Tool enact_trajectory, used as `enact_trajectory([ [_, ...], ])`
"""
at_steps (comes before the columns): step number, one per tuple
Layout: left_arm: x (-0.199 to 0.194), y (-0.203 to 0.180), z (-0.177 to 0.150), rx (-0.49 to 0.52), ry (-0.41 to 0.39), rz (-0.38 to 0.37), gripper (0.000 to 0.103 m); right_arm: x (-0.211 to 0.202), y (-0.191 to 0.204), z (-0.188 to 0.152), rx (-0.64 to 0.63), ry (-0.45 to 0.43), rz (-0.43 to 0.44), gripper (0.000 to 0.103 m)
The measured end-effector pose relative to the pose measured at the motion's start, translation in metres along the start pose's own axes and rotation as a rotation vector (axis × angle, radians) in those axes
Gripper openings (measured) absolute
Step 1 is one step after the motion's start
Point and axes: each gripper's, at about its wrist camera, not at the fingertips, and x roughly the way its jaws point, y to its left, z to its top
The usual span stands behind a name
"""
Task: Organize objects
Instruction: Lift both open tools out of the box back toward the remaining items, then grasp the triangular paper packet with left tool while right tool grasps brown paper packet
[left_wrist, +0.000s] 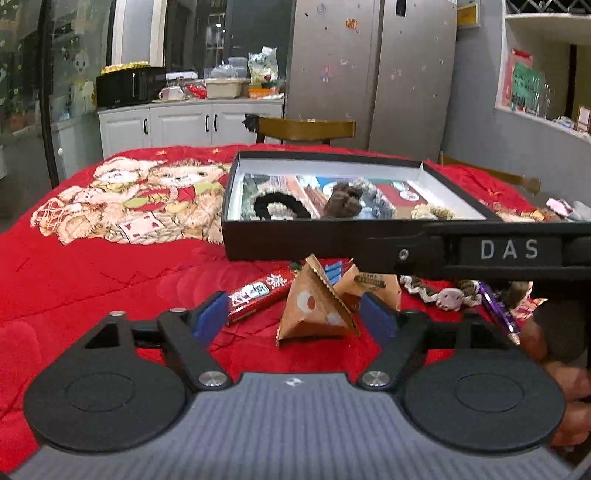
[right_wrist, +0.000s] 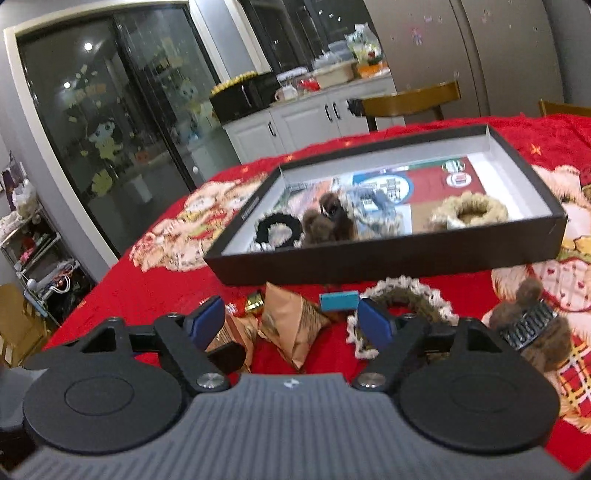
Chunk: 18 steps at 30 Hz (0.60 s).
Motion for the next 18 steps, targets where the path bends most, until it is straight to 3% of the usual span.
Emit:
enact_trajectory([
  [6, 0.010, 0.002, 0.002, -0.023, 0.028, 0.008, 0.061, 0.009, 0.000, -0.003, -0.005, 0.025, -0.007, 0.084],
  [14, 0.019, 0.001, 0.003, -0.019, 0.056, 0.001, 0.061, 0.014, 0.008, -0.007, -0.051, 0.035, -0.028, 0.084],
  [18, 0.023, 0.000, 0.004, 0.000, 0.079, -0.003, 0.053, 0.016, 0.010, -0.007, -0.028, 0.054, -0.026, 0.068],
])
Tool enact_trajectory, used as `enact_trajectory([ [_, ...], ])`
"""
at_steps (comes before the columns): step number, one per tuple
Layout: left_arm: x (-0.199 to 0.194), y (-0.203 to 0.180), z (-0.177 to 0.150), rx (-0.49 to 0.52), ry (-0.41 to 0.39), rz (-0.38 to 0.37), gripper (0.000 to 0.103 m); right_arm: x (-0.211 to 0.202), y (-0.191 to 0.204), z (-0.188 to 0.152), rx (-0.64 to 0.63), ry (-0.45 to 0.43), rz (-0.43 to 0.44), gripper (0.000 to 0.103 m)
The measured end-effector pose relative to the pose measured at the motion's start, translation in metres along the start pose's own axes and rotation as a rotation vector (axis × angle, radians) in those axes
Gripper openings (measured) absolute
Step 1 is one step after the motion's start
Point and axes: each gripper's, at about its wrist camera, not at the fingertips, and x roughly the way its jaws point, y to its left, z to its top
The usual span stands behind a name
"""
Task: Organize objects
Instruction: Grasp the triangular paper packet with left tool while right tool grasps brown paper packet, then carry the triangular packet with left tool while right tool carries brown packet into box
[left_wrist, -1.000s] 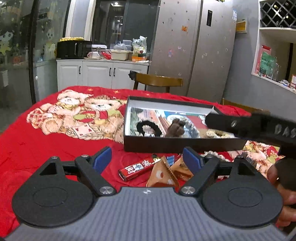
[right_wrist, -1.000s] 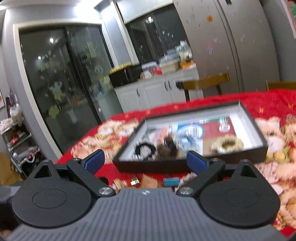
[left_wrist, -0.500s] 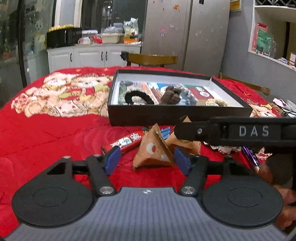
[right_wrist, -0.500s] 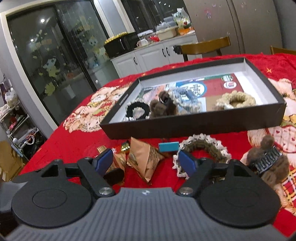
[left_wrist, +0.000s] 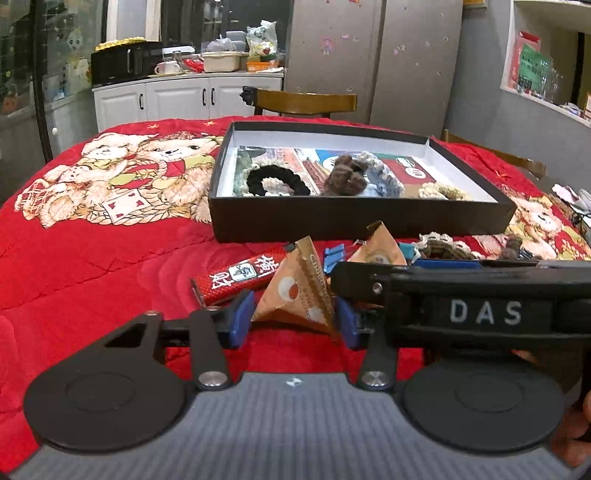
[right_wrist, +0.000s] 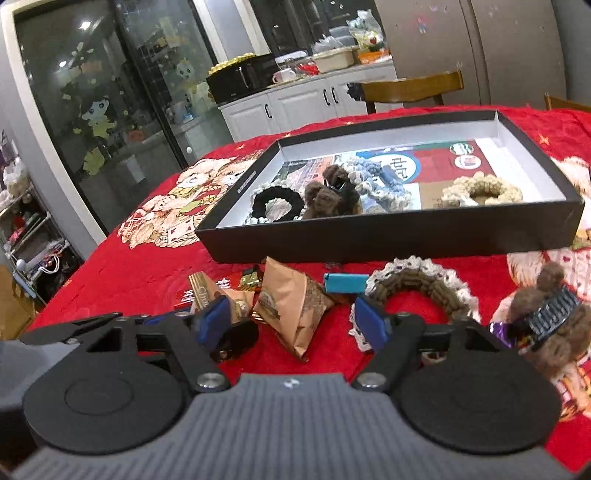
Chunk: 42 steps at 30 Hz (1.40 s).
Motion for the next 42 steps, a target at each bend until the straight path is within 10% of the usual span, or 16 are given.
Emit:
enact_trajectory([
  [42, -0.024, -0.011, -0.018, 0.062, -0.073, 0.073, 0.051, -0.010, 0.003, -0.012, -0.009, -0.023, -0.016, 0.040],
])
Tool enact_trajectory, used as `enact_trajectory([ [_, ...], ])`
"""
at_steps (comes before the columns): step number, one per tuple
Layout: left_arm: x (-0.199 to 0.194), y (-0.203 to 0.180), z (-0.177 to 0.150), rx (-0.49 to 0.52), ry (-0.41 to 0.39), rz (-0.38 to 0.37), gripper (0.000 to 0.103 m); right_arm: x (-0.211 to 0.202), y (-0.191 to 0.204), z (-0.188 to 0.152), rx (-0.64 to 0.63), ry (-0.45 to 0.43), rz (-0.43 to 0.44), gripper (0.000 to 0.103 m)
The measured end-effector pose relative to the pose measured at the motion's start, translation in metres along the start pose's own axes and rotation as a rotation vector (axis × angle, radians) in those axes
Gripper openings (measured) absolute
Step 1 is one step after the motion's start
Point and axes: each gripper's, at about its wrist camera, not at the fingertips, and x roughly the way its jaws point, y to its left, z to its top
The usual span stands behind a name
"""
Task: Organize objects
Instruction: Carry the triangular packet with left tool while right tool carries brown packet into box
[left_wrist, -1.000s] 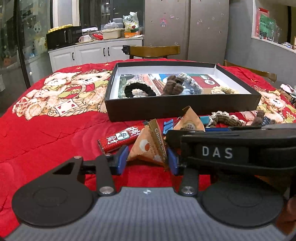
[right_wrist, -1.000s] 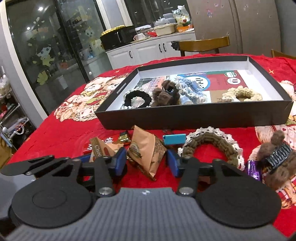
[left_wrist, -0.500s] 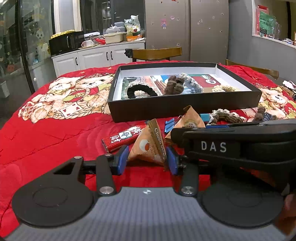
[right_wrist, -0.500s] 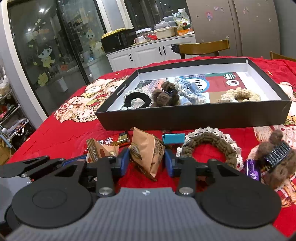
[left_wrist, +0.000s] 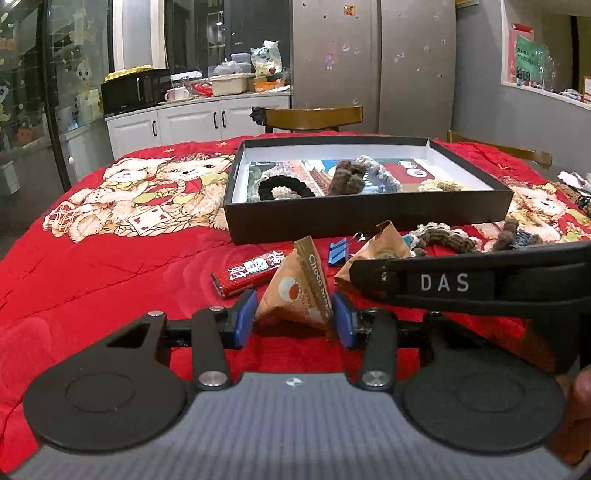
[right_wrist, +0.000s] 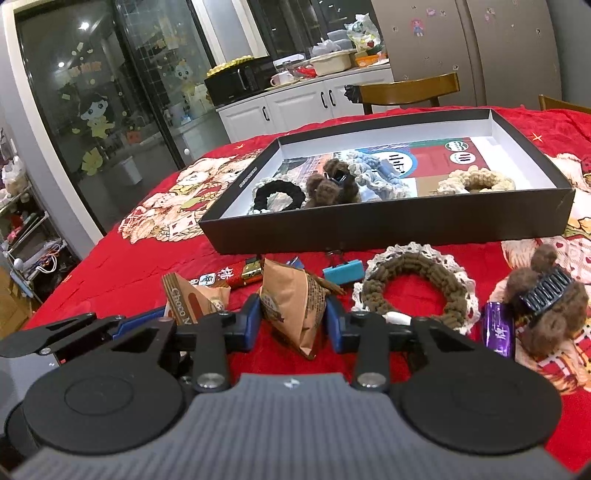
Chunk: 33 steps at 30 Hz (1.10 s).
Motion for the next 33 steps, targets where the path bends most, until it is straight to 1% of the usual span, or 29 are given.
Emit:
enact_trajectory([
  [10, -0.010, 0.002, -0.002, -0.010, -0.041, -0.012, 0.051, -0.008, 0.001, 0.000, 0.017, -0.001, 0.014, 0.040],
  [15, -0.016, 0.002, -0.002, -0.015, -0.049, -0.022, 0.051, -0.016, 0.004, 0.002, 0.010, -0.021, 0.023, 0.040],
  [18, -0.022, 0.004, 0.001, -0.019, -0.075, -0.028, 0.051, -0.023, 0.006, 0.007, 0.012, -0.040, 0.032, 0.040],
  [22, -0.034, 0.010, 0.008, -0.034, -0.125, -0.033, 0.051, -0.036, 0.010, 0.016, 0.010, -0.074, 0.044, 0.040],
  [25, -0.044, 0.013, 0.017, -0.050, -0.168, -0.021, 0.051, -0.045, 0.013, 0.026, 0.020, -0.089, 0.062, 0.040],
  [27, -0.051, 0.015, 0.025, -0.061, -0.195, -0.016, 0.051, -0.054, 0.016, 0.033, 0.013, -0.117, 0.070, 0.040],
  [30, -0.058, 0.016, 0.038, -0.074, -0.216, -0.009, 0.051, -0.064, 0.019, 0.042, 0.009, -0.147, 0.075, 0.040],
  [33, -0.063, 0.016, 0.052, -0.075, -0.219, -0.010, 0.051, -0.072, 0.022, 0.052, 0.014, -0.168, 0.078, 0.040],
])
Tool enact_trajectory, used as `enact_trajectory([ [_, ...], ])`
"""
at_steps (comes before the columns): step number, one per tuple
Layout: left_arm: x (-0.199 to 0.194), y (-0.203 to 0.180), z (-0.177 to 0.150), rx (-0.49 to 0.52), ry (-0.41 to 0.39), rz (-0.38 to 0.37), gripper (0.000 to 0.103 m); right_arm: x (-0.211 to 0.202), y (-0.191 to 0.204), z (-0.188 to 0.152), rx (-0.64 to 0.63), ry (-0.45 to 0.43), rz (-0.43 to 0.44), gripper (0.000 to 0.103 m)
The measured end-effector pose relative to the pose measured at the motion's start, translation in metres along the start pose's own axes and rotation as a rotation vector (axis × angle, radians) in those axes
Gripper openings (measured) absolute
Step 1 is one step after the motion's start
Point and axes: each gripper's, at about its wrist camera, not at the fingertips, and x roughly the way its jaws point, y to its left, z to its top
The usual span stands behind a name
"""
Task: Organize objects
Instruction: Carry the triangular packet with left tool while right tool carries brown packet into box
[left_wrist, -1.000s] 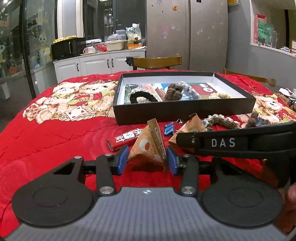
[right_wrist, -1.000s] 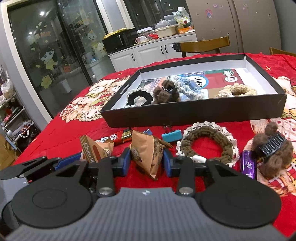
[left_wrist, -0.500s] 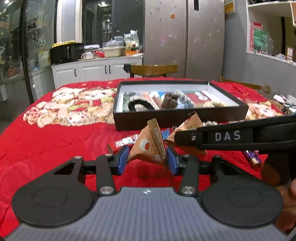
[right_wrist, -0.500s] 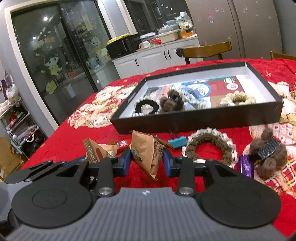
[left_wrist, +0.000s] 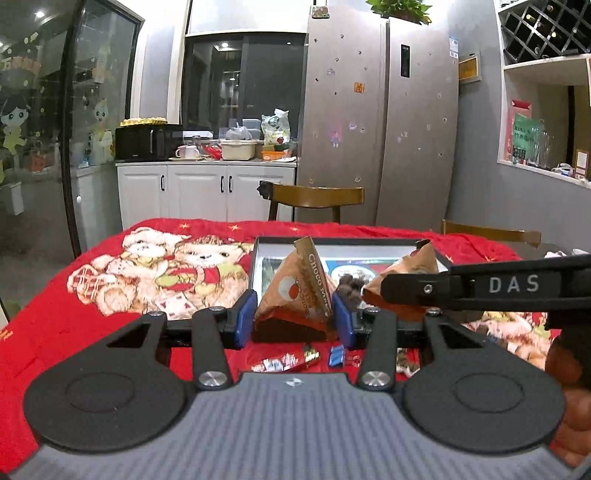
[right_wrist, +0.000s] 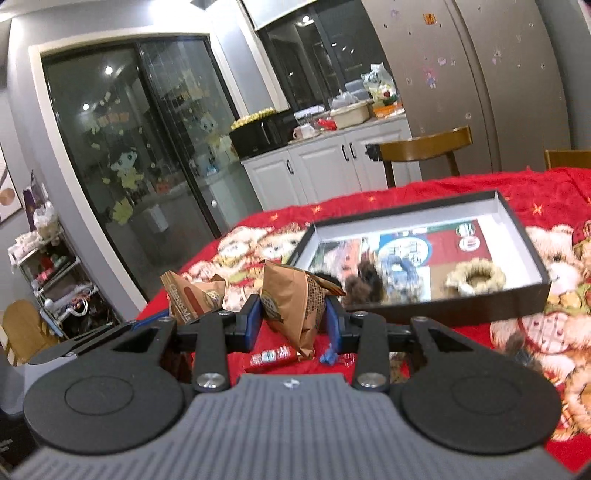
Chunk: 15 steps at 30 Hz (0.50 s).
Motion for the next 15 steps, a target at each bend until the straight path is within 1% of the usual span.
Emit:
enact_trajectory([
  [7, 0.003, -0.004, 0.025, 0.017, -0.009, 0.018, 0.051, -0.003, 0.004, 0.026, 0.005, -0.033, -0.009, 0.040],
  [15, 0.028, 0.000, 0.049, -0.001, 0.033, 0.017, 0.051, 0.016, 0.007, 0.052, 0.029, -0.044, -0.029, 0.040],
])
